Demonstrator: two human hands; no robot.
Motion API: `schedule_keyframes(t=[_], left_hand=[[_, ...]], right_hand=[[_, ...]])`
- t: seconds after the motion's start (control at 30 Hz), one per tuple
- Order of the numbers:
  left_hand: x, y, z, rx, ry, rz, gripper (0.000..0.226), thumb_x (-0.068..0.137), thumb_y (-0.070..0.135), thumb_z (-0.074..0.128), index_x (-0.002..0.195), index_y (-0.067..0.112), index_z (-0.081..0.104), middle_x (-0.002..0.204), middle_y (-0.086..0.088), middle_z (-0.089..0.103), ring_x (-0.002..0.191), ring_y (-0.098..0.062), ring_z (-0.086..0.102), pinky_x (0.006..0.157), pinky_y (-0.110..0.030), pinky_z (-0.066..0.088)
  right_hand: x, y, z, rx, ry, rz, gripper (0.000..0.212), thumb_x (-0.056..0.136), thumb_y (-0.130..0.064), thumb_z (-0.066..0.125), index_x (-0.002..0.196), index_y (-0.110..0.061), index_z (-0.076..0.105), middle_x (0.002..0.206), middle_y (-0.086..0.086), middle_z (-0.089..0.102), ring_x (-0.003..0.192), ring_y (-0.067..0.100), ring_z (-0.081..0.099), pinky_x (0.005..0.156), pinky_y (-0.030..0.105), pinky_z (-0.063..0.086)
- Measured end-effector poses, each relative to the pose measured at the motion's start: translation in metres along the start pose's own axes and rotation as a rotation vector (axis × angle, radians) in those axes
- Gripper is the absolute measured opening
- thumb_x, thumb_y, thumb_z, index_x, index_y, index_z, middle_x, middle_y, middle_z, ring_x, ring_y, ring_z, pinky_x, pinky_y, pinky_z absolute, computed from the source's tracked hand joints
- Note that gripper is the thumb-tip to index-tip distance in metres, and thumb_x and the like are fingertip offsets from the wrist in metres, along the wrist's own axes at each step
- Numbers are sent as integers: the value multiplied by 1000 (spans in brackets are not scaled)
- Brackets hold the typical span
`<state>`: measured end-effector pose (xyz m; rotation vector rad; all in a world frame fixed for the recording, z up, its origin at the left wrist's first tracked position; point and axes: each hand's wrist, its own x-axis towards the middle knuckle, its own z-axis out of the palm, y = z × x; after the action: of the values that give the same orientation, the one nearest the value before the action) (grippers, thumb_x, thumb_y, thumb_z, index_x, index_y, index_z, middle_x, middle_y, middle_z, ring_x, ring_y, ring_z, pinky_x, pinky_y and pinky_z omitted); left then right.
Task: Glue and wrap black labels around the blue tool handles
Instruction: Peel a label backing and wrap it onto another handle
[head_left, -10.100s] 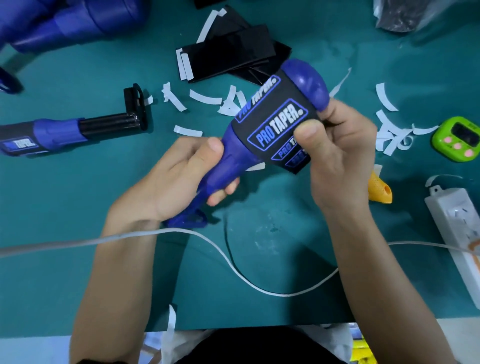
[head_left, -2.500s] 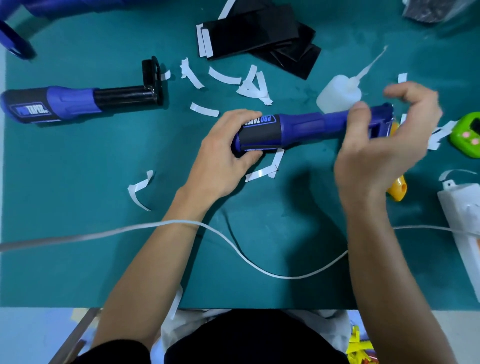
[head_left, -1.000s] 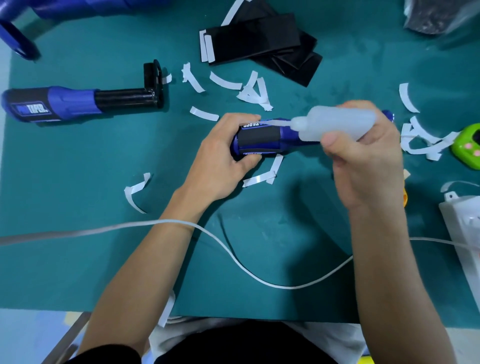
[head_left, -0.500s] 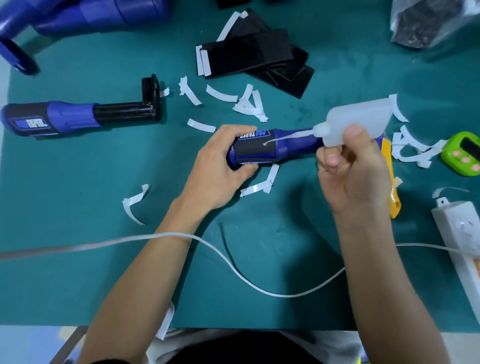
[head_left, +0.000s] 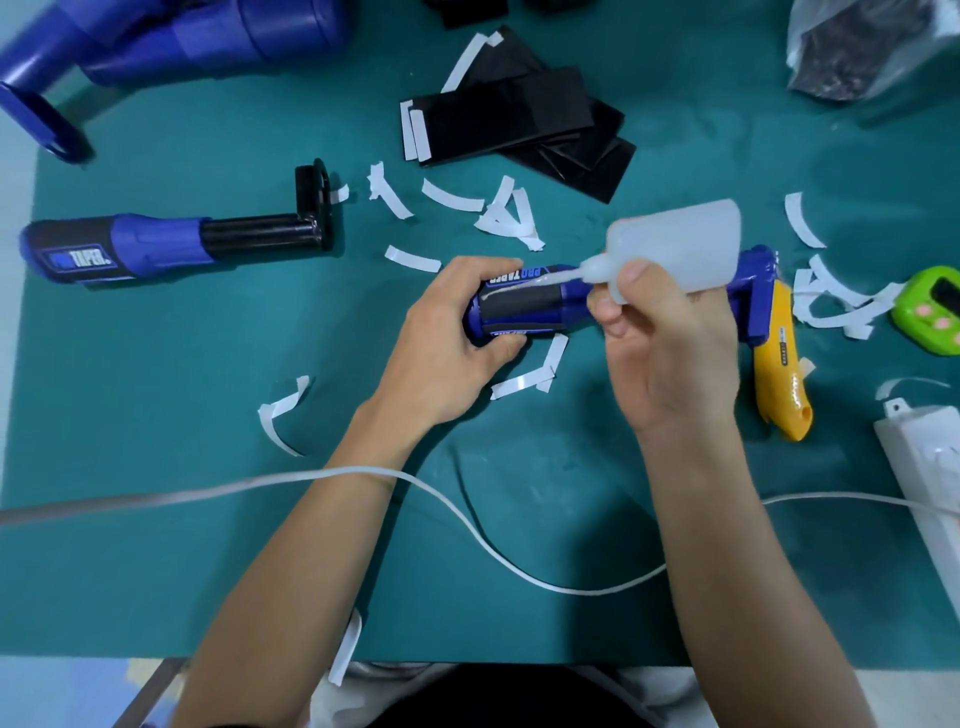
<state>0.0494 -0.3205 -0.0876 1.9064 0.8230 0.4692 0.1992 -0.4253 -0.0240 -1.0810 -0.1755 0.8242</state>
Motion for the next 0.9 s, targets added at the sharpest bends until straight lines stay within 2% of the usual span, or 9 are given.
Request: schedule_keyframes(t=[0.1, 0.17, 0.23, 0.3, 0.33, 0.4, 0.5, 0.67, 0.9], left_hand=[[-1, 0, 1, 5, -1, 26, 61, 78, 14, 82, 131, 33, 59, 117, 23, 60, 106, -4, 63, 91, -11, 45], [-1, 0, 0, 5, 1, 27, 61, 78, 14, 82, 131, 34, 59, 118, 23, 60, 107, -4, 63, 91, -10, 43], [0, 0, 0, -2, 0, 22, 60, 79, 14, 82, 130, 35, 59, 118, 21, 61, 108, -4, 63, 92, -10, 44], [0, 0, 0, -5, -2, 20, 60, 79, 14, 81, 130, 35, 59, 118, 19, 61, 109, -6, 63, 92, -12, 45], [-1, 0, 1, -3, -2, 22, 60, 79, 14, 81, 130, 35, 59, 118, 19, 61, 108, -7, 63, 92, -13, 46], [-2, 0, 2, -1, -1, 32, 60, 79, 13, 81, 131, 33, 59, 118, 18, 61, 108, -9, 63, 92, -16, 47], [-1, -2, 2, 3, 1, 44, 60, 79, 14, 80, 131, 32, 59, 118, 17, 60, 107, -9, 62, 92, -16, 47], [-1, -2, 2, -1, 9, 47, 59, 79, 13, 80, 132, 31, 60, 119, 18, 60, 108, -8, 62, 92, -16, 47], [-1, -4, 4, -18, 15, 55, 60, 79, 10, 83, 132, 29, 61, 120, 18, 60, 110, -12, 62, 93, -25, 51]], right_hand=[[-7, 4, 1, -186, 13, -72, 17, 76, -14, 63, 62, -23, 64, 53, 3, 52, 45, 21, 47, 50, 24, 37], [-11, 6, -2, -312, 15, -184, 20, 78, -11, 60, 59, -18, 62, 51, 10, 54, 46, 32, 46, 50, 25, 35], [-14, 8, -5, -442, 2, -317, 21, 77, -6, 59, 57, -13, 59, 52, 2, 56, 49, 28, 50, 52, 24, 37], [-17, 9, -6, -518, 8, -416, 15, 77, -4, 63, 65, -15, 62, 59, -5, 60, 55, 20, 57, 56, 23, 42], [-19, 9, -5, -529, 4, -455, 14, 76, -5, 66, 74, -18, 63, 65, -7, 62, 59, 17, 59, 58, 23, 44], [-21, 11, -4, -536, -18, -524, 28, 77, -6, 70, 88, -31, 62, 77, -18, 64, 66, 11, 61, 61, 20, 47], [-22, 12, -3, -547, -48, -557, 39, 78, -5, 70, 92, -41, 59, 80, -21, 63, 67, 10, 60, 62, 20, 46], [-21, 16, -7, -566, -77, -569, 22, 77, -1, 68, 88, -19, 60, 78, -10, 63, 67, 15, 59, 63, 22, 45], [-24, 18, -4, -551, -117, -553, 20, 80, -3, 68, 90, -18, 60, 81, -19, 64, 67, 10, 60, 64, 20, 46]])
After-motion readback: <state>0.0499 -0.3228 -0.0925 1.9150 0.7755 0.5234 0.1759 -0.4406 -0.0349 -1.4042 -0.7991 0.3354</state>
